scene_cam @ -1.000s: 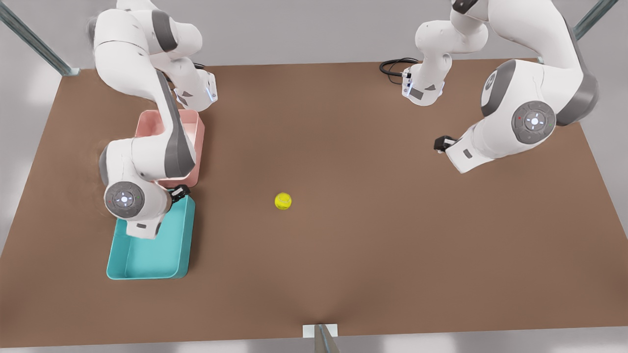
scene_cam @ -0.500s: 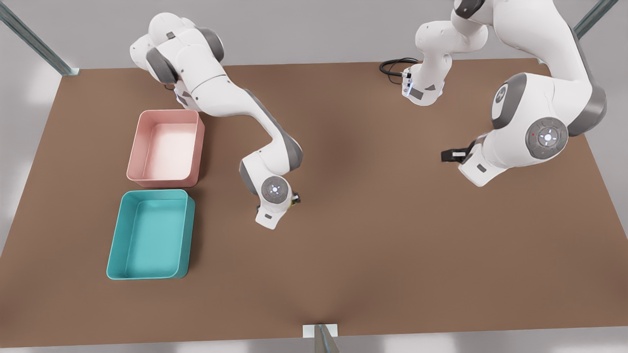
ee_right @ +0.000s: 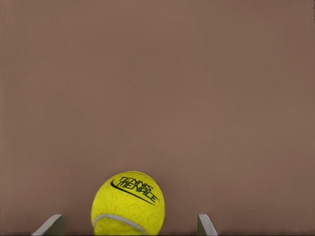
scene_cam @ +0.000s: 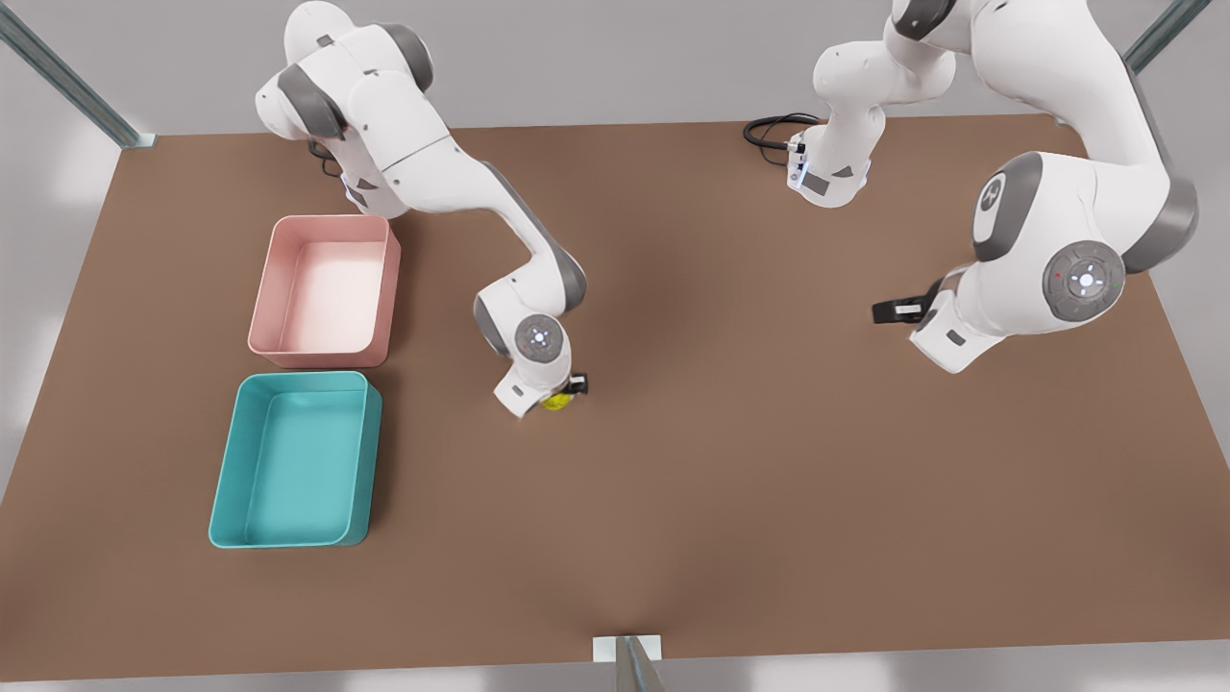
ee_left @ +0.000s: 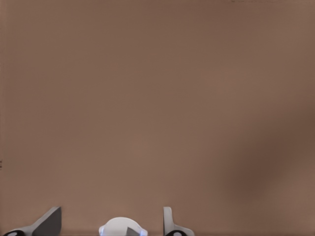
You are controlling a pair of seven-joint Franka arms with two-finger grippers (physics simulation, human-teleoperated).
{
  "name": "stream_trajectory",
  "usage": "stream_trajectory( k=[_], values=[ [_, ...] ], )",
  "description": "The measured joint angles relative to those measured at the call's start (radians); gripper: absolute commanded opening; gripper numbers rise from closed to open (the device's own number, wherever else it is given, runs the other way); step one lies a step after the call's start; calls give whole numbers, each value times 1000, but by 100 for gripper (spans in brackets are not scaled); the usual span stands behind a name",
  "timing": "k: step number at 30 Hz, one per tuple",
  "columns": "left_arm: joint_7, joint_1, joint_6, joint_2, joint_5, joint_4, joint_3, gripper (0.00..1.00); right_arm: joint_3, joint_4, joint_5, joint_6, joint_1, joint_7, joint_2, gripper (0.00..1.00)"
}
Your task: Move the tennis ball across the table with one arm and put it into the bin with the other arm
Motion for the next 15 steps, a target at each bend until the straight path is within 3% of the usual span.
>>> stream_trajectory(
  k=[15],
  values=[
    [-16, -2, -8, 2, 1, -2, 0, 100, 0, -77, -15, 182, 4, 141, 36, 100]
  ],
)
